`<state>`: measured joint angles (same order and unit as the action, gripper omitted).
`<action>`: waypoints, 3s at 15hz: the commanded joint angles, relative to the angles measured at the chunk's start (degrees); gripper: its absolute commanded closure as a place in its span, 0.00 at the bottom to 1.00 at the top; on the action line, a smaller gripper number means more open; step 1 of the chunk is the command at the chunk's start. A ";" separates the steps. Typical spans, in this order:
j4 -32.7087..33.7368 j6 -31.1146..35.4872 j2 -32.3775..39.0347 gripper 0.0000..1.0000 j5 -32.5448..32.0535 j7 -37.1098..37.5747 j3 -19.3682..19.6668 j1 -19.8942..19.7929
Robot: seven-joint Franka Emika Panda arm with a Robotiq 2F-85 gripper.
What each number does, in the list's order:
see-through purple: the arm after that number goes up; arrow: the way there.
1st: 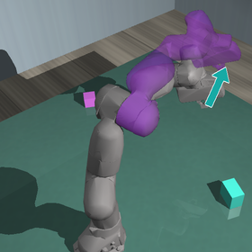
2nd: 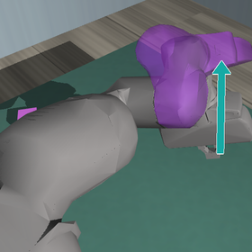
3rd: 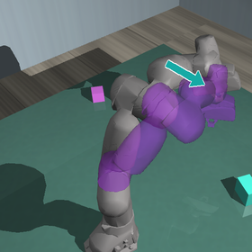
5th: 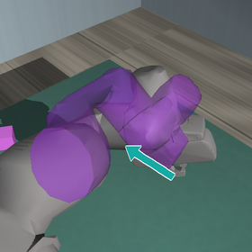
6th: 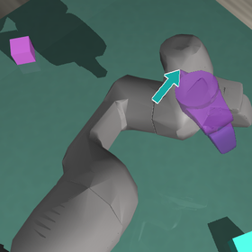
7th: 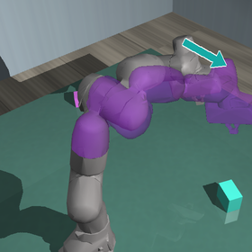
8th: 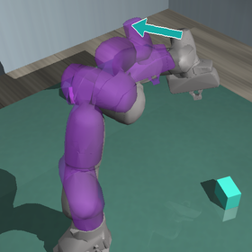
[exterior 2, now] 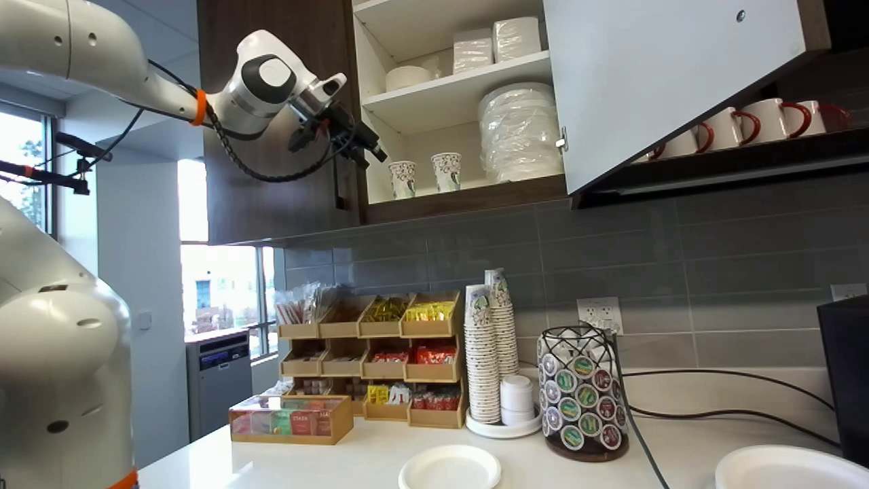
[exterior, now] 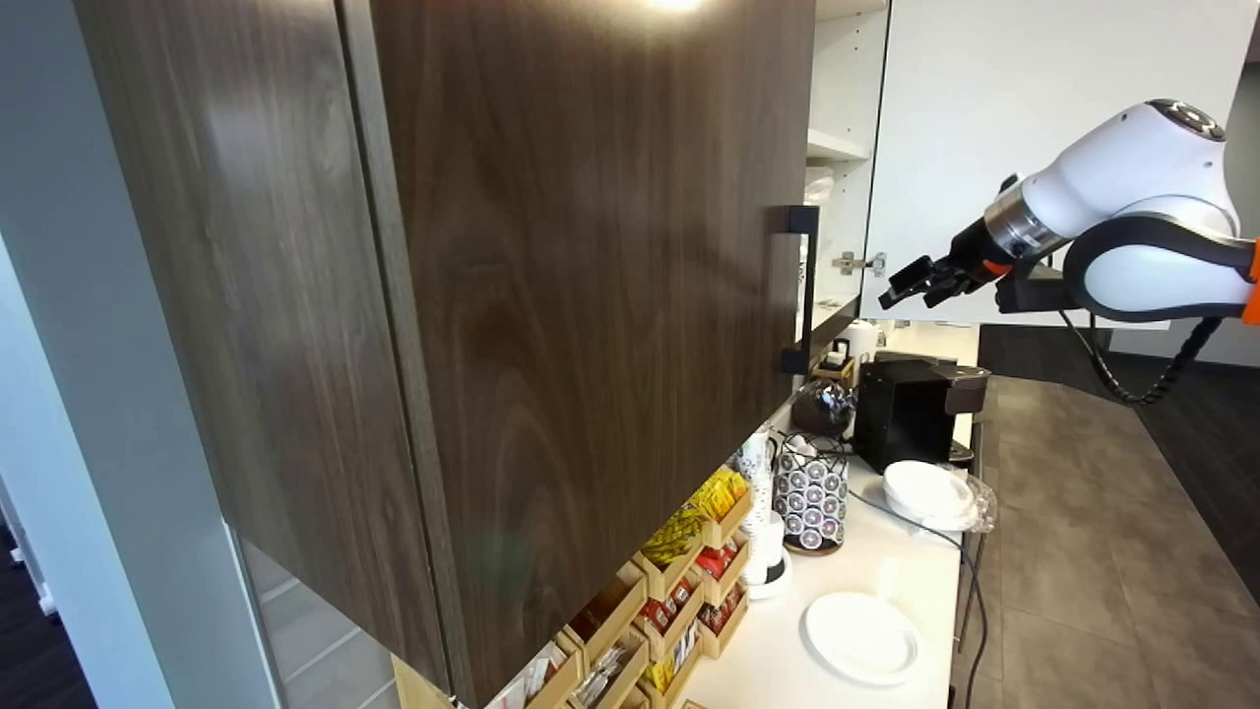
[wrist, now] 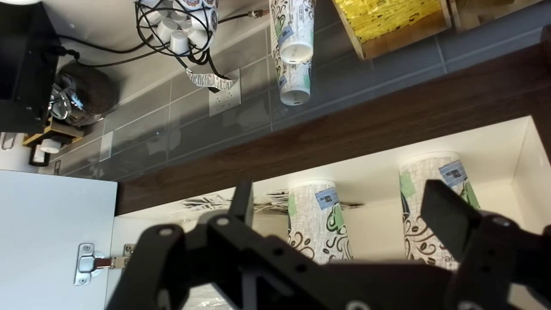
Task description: Put the far left cup inside the far right cup in the cabinet
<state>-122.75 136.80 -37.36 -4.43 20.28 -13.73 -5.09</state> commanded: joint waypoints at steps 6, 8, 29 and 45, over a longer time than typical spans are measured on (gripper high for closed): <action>12.37 -4.28 7.60 0.00 -10.85 11.90 -7.88 -8.37; 16.05 -6.09 10.00 0.00 -11.48 13.93 -8.41 -8.43; 47.61 -21.79 34.79 0.00 -1.89 29.05 -0.89 3.91; 46.36 -24.08 36.56 0.36 5.04 30.50 -1.17 3.65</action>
<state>-76.44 115.30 -0.70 -0.87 49.70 -14.92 -1.43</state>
